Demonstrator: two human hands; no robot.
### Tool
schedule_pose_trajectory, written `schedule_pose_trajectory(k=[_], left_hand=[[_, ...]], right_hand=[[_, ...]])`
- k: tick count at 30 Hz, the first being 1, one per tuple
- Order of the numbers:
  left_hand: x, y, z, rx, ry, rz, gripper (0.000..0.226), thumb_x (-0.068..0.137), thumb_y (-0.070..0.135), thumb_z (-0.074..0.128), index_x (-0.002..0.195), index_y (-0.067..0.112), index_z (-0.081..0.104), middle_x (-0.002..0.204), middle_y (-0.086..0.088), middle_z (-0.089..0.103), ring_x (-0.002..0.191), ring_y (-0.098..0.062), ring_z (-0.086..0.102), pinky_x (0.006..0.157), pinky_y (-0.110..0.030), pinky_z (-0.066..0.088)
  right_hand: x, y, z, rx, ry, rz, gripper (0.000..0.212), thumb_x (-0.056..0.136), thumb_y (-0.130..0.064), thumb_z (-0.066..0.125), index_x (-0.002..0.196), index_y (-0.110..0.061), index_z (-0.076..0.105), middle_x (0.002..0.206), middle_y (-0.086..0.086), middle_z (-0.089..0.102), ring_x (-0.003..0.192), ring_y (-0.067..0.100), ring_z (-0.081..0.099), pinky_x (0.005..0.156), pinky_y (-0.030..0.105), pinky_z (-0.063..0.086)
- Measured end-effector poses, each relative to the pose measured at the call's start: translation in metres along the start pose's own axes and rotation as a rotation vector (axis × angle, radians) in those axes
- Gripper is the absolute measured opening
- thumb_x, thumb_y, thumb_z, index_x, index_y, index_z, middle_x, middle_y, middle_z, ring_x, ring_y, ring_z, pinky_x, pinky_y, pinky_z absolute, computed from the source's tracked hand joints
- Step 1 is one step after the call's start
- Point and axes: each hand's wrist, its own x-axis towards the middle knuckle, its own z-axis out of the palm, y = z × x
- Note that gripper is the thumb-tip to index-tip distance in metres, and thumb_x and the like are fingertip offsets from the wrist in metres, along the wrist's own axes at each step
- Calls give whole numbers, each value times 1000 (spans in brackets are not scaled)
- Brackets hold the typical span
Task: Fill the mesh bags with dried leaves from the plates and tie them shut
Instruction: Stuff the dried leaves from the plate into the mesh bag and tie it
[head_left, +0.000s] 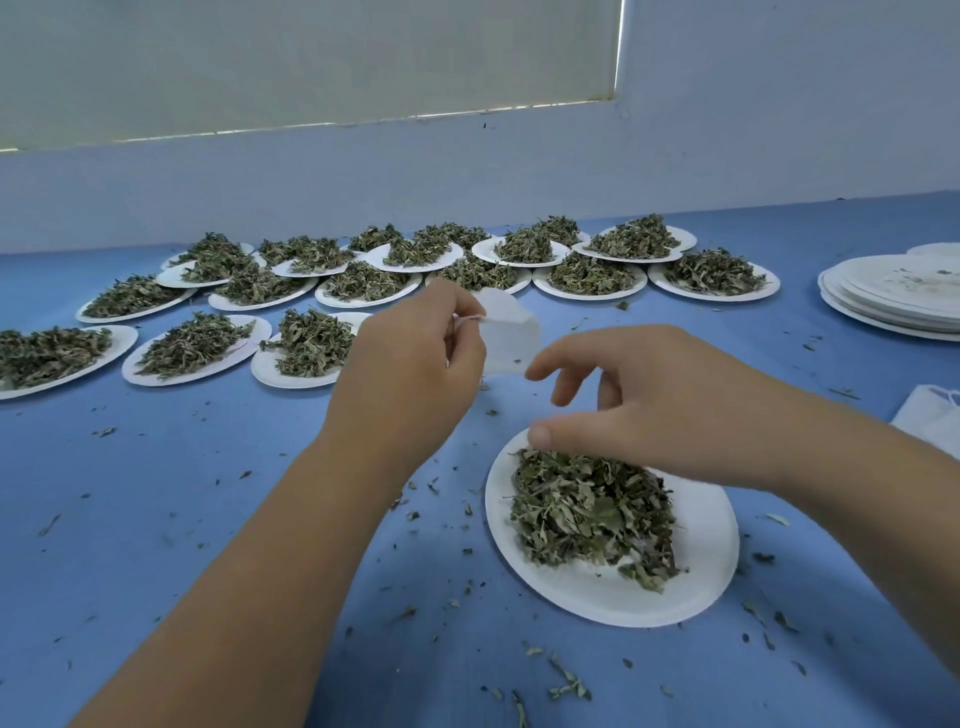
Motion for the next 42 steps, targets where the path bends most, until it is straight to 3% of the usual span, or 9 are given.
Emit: schedule_pose_trajectory(k=[3, 6, 9, 12, 20, 25, 33, 38, 42], left_hand=[[0, -2, -1, 43, -42, -3, 8, 92, 17, 53, 93, 21, 60, 62, 13, 49, 58, -1, 46, 50, -22, 36], [-1, -4, 0, 37, -63, 2, 9, 92, 16, 53, 95, 18, 61, 65, 10, 52, 54, -4, 44, 51, -27, 36], [-1, -4, 2, 46, -80, -6, 10, 91, 16, 51, 95, 18, 60, 67, 9, 53, 56, -6, 44, 52, -30, 36], [-1, -3, 4, 52, -99, -14, 10, 92, 15, 51, 95, 18, 60, 68, 5, 56, 58, -8, 47, 53, -34, 41], [-2, -3, 7, 75, -146, -17, 11, 93, 17, 49, 97, 18, 59, 63, 10, 47, 55, -6, 43, 48, -27, 33], [-2, -4, 9, 88, -170, -27, 12, 93, 17, 48, 98, 18, 59, 61, 12, 44, 55, -4, 40, 49, -25, 27], [-2, -4, 10, 85, -191, -30, 14, 94, 17, 48, 99, 17, 60, 60, 11, 43, 55, -5, 40, 51, -29, 31], [-3, -4, 10, 98, -213, -44, 15, 94, 20, 46, 101, 19, 59, 62, 12, 44, 59, -5, 41, 52, -29, 31], [-3, -3, 9, 107, -218, -53, 15, 94, 20, 46, 101, 20, 58, 64, 11, 45, 62, -8, 42, 53, -29, 32]], right_hand=[[-8, -10, 4, -135, -130, -105, 59, 67, -74, 58, 121, -52, 51, 106, -31, 51, 81, -23, 43, 62, 12, 32], [-14, -19, 8, -302, -186, -132, 72, 65, -82, 47, 130, -52, 42, 114, -30, 41, 90, -10, 42, 69, 10, 32], [-21, -28, 15, -480, -165, -131, 71, 68, -83, 40, 128, -47, 42, 113, -21, 37, 92, 3, 45, 69, 22, 40], [-24, -35, 24, -584, -142, -64, 63, 73, -79, 42, 119, -36, 49, 109, -12, 36, 85, 11, 45, 57, 23, 32], [-25, -40, 35, -605, -173, 19, 48, 78, -71, 50, 102, -30, 54, 97, -8, 34, 68, 10, 37, 50, 25, 24], [-24, -40, 37, -641, -177, 18, 28, 89, -48, 49, 102, -26, 58, 93, -7, 35, 61, 7, 33, 48, 24, 19], [-20, -38, 37, -610, -185, 14, 19, 91, -24, 45, 99, -22, 63, 95, -6, 47, 69, 13, 42, 49, 21, 17], [-15, -32, 39, -599, -177, 3, 31, 90, -18, 45, 113, -20, 66, 104, -2, 60, 79, 16, 43, 50, 20, 21], [-16, -26, 38, -509, -113, -7, 27, 86, -19, 48, 104, -23, 69, 101, 1, 67, 75, 16, 51, 60, 29, 39]])
